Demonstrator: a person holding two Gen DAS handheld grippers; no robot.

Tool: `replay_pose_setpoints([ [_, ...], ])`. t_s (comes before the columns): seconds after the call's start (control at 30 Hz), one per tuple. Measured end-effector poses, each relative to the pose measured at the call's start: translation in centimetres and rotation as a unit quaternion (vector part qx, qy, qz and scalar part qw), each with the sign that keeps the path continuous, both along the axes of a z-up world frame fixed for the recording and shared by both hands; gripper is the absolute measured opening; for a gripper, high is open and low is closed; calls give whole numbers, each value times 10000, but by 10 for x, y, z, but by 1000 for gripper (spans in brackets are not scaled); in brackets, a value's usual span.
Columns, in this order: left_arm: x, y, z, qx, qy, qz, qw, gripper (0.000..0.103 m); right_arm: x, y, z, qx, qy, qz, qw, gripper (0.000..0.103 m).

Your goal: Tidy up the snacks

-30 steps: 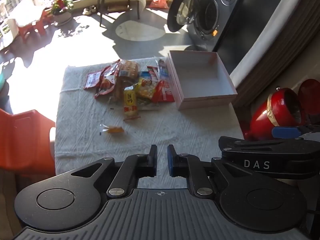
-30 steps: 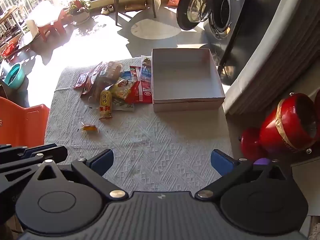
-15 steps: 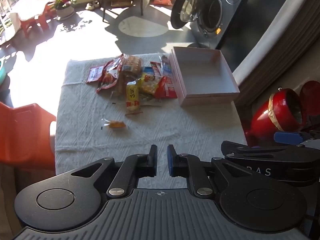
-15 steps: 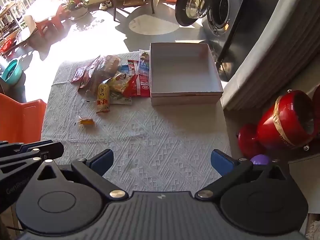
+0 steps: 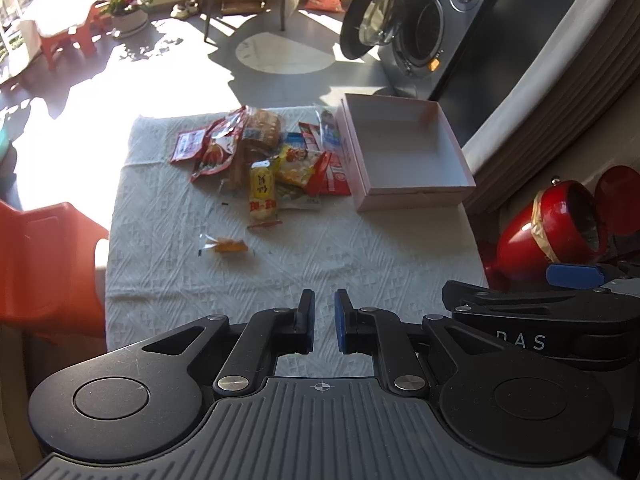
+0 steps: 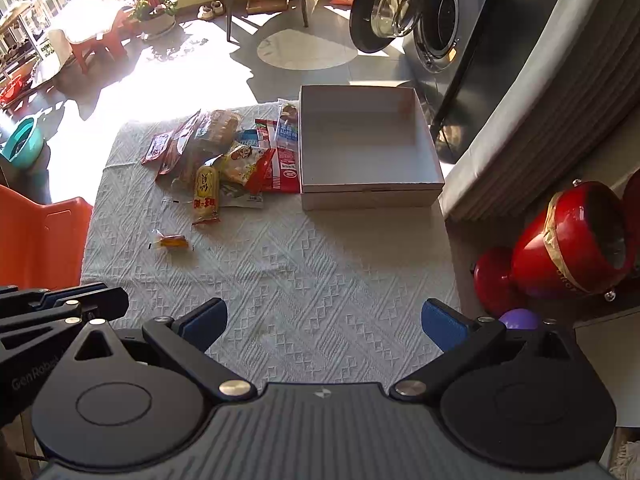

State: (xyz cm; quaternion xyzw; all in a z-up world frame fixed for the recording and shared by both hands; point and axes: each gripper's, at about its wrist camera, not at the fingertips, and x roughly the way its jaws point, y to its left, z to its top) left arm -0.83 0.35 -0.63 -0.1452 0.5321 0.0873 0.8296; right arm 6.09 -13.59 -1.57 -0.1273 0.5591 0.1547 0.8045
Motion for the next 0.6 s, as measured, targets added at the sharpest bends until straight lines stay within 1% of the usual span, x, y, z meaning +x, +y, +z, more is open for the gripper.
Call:
replay_pose_setpoints([
  [0.6,1,-6,0,-58,27,-70,10000,14,0,-3,-4,18,54,-50,10000,103],
])
